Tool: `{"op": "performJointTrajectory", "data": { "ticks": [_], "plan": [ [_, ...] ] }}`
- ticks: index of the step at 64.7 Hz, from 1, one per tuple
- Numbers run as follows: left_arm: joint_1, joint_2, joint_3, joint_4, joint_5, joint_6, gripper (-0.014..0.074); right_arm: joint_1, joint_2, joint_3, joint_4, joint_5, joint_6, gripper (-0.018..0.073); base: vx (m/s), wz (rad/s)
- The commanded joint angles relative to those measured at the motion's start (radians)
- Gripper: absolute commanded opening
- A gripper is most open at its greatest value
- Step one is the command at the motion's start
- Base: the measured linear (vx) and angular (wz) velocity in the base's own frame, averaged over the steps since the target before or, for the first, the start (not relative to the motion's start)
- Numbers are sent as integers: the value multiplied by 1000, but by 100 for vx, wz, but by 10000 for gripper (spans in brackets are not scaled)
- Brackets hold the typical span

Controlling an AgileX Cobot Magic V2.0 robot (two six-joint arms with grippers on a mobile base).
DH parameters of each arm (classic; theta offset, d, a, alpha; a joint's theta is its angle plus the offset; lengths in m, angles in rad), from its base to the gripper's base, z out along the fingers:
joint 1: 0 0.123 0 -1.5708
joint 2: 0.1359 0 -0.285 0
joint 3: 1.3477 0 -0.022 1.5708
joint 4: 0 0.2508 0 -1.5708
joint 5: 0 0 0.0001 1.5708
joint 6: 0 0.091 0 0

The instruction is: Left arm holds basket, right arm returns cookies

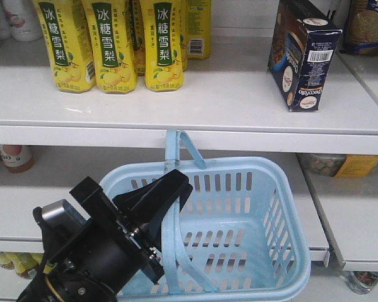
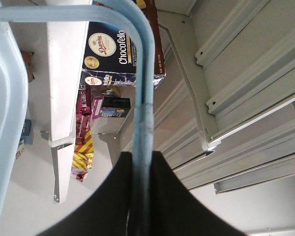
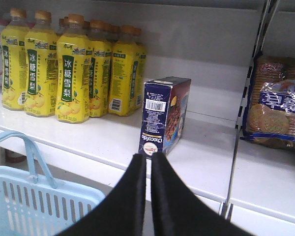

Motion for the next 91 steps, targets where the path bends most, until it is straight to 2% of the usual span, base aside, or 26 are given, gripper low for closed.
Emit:
{"op": "performJointTrajectory", "data": {
  "ticks": [1,67,77,91],
  "plan": [
    [-3,-33,-25,30,-226,-4,-3,0,14,-21,7,-75,-7,-6,0,0],
    [-3,-41,-25,26,-212,-7,-3,0,14,-21,17,-75,-7,-6,0,0],
    [-4,-94,-25,100,-93,-27,-3,0,14,-21,13,-75,-7,-6,0,0],
    [-4,-182,-25,154,110,-26,-3,0,14,-21,13,-76,-7,-6,0,0]
  ]
}}
